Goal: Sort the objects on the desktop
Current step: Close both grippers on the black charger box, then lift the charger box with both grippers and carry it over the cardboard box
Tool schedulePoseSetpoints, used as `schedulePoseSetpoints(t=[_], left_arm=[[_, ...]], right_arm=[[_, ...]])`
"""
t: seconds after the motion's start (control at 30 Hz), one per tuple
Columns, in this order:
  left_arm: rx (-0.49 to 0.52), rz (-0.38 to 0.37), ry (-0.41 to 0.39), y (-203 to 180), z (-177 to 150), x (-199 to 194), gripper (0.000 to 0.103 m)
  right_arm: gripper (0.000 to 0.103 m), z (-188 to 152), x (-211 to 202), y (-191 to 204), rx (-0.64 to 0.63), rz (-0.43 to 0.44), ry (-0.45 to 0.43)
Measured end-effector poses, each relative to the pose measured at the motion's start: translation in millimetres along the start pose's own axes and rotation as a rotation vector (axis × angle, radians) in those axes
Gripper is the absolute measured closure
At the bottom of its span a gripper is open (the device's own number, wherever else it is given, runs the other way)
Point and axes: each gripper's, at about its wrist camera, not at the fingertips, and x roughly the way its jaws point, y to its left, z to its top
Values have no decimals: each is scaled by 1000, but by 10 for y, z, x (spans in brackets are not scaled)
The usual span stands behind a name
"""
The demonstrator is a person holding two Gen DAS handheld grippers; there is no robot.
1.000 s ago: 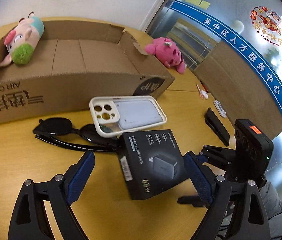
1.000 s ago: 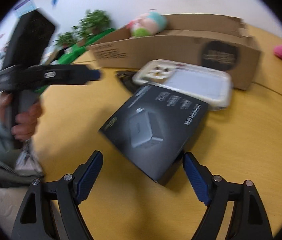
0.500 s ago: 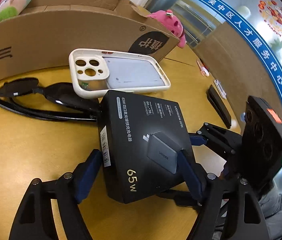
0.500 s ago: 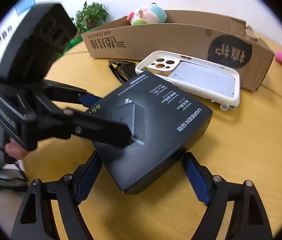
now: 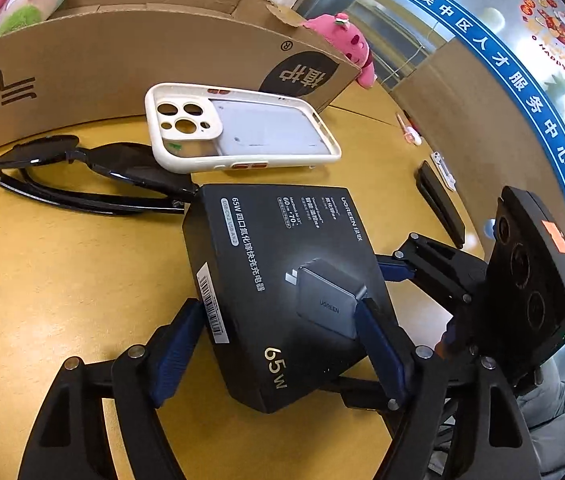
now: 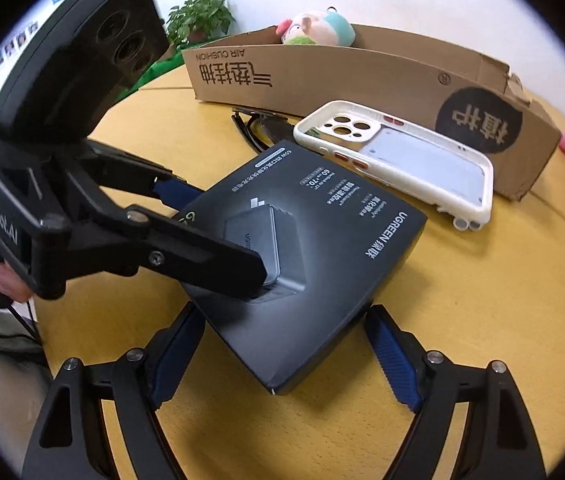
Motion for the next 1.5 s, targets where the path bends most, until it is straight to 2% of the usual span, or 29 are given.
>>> schedulePoseSetpoints(t=[0.17, 0.4, 0.53, 0.77, 1.0, 1.17, 1.3, 1.5], left_arm=[[-6, 42, -44, -33, -15, -180, 33], [31, 58, -167, -123, 156, -726, 36], [85, 83, -260, -174, 408, -1141, 36], [201, 128, -454, -417, 1081, -1932, 36], [309, 155, -628, -611, 1772, -2724, 36], [352, 190, -696, -683, 2152, -3054, 36], [357, 191, -724, -609, 2421, -3181, 36], [335, 191, -735, -384, 2817, -3169, 36]], right_arm=[[23, -15, -57, 59, 14, -17, -15], [23, 277, -384, 181, -36, -48, -124], [23, 645, -578, 235, -117, -95, -185], [23, 1562, -1142, 211, -249, -192, -340], [23, 2374, -1735, 146, -304, -250, -492], [23, 2819, -2004, 66, -321, -269, -555], [23, 3181, -2048, 15, -363, -289, -577], [23, 3532, -1802, -241, -365, -267, -575]])
